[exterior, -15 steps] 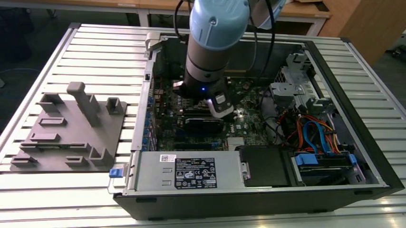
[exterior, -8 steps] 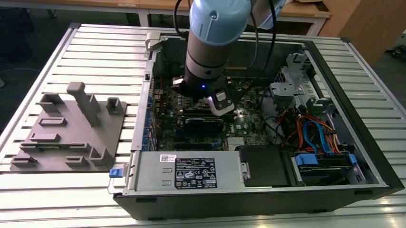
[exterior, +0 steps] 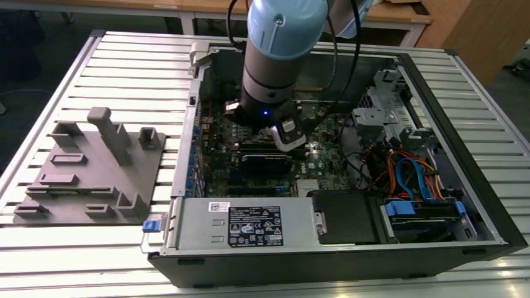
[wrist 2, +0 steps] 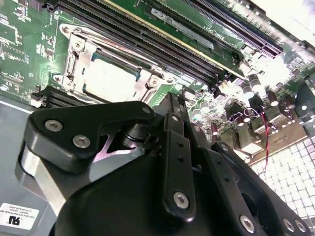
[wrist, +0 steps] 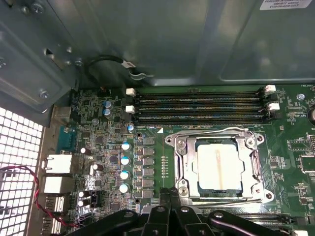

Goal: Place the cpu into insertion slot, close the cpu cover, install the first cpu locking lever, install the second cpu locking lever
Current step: 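Install the second cpu locking lever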

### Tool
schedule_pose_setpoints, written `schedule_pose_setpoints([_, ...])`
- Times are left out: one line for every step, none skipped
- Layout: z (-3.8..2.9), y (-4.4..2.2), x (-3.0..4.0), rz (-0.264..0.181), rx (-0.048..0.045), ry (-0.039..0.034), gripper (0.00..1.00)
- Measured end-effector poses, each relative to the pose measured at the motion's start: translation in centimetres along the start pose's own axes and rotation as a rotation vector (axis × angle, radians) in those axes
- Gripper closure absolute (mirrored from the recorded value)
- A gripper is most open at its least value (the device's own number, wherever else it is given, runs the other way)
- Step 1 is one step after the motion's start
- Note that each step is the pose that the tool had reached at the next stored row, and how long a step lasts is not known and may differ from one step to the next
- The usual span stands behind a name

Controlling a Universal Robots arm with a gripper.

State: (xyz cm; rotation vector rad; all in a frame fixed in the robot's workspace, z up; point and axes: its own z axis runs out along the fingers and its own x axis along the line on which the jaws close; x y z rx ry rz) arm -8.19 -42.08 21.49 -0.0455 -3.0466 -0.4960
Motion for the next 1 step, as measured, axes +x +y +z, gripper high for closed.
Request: schedule_pose_setpoints([0.0,0.0,0.0,0.0,-0.0002,0.0,0.9])
